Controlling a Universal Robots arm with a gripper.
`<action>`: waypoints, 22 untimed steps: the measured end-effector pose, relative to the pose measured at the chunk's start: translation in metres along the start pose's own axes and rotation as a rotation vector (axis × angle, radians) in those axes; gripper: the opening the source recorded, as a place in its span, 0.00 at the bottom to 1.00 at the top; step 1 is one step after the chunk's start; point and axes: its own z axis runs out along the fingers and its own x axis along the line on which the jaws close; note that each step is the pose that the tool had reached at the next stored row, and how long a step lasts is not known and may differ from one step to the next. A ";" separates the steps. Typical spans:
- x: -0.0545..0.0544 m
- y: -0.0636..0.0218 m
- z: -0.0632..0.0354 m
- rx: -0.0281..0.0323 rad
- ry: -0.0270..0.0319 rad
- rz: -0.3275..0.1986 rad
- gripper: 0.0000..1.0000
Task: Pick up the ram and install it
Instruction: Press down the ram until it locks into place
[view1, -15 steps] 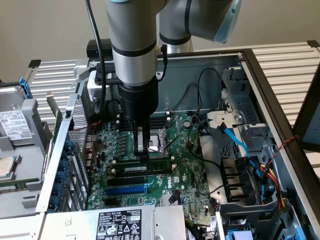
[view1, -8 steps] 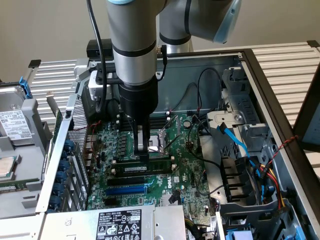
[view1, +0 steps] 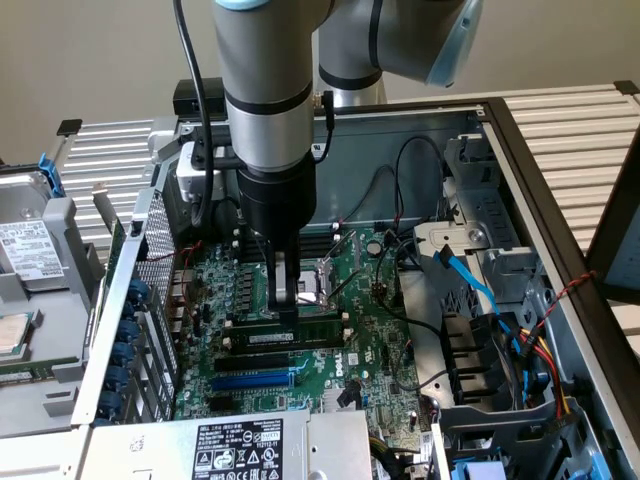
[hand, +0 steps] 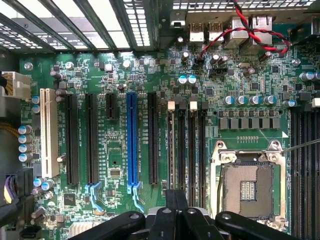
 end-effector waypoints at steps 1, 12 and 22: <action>0.001 -0.0001 0.0001 0.0000 0.0000 0.000 0.10; 0.000 -0.0007 0.0020 -0.0001 0.0001 0.000 0.10; 0.001 -0.0007 0.0062 0.0001 -0.0001 0.000 0.10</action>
